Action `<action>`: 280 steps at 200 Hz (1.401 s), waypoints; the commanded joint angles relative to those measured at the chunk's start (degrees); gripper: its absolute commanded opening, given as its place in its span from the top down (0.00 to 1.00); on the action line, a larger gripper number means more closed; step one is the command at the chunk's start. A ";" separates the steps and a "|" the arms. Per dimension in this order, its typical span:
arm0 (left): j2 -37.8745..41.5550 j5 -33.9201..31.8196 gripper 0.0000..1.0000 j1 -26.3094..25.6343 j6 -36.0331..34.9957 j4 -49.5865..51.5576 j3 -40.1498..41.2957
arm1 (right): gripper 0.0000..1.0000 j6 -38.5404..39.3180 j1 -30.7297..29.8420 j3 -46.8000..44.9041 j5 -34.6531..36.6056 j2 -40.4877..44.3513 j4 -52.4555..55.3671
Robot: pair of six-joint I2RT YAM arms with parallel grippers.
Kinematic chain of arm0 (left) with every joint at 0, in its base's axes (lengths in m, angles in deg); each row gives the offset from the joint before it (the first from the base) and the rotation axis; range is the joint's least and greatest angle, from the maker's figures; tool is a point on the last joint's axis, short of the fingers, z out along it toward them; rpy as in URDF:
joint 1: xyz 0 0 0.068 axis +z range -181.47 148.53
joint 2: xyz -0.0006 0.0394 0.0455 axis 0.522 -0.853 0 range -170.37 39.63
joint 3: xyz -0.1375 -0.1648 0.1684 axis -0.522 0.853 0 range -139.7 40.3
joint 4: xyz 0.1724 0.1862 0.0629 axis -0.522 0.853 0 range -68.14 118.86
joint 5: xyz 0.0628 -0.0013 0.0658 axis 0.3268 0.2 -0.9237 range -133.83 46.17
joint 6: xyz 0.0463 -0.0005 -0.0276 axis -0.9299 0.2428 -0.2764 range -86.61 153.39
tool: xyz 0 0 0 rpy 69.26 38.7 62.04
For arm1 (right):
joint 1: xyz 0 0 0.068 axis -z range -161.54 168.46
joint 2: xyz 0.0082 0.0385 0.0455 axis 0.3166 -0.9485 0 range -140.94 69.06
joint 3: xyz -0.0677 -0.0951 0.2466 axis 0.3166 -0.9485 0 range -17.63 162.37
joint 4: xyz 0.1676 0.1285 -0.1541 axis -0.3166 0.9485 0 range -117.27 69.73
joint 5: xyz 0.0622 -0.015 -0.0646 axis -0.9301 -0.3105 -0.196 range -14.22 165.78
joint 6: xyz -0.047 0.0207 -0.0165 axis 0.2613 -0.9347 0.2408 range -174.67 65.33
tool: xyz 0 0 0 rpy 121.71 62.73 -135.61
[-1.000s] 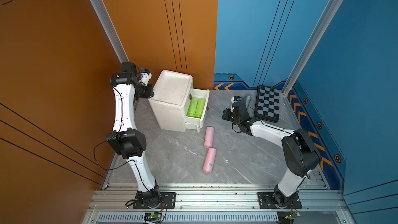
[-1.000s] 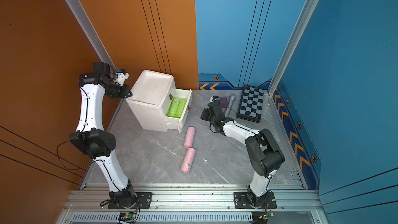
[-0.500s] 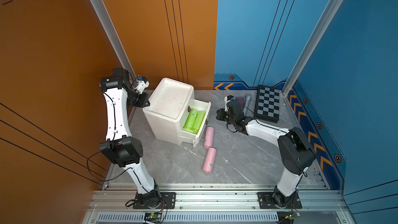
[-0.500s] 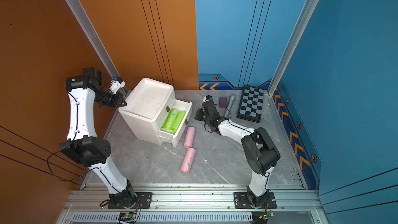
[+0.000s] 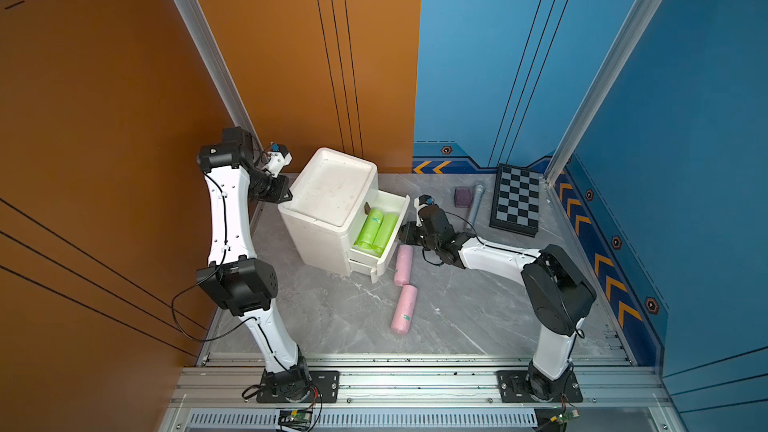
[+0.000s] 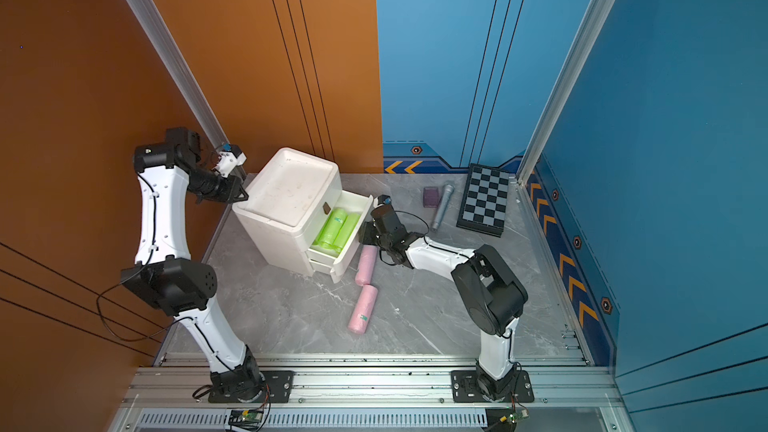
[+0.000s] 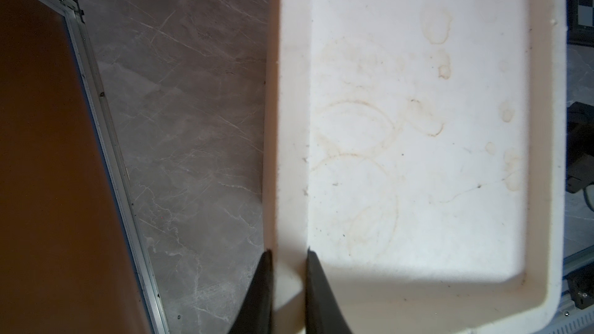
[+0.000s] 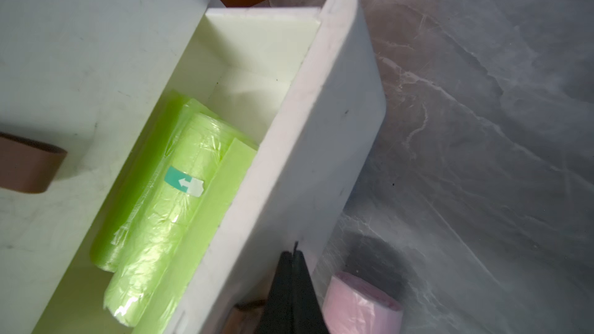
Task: Sort the rolls of trash bags by color and place them into the drawer
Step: Close the drawer of the storage box.
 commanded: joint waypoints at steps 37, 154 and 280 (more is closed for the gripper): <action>3.42 9.24 1.00 -2.50 0.59 -2.39 3.75 | 1.00 -4.92 -6.31 8.42 -4.75 -7.31 -4.49; 4.37 6.98 1.00 -5.57 1.41 -2.83 6.75 | 1.00 -3.23 -9.59 25.16 -8.68 -14.40 -0.17; 6.06 5.82 1.00 -4.93 2.68 -4.29 10.37 | 0.62 4.66 4.06 7.45 -18.91 -5.42 -3.91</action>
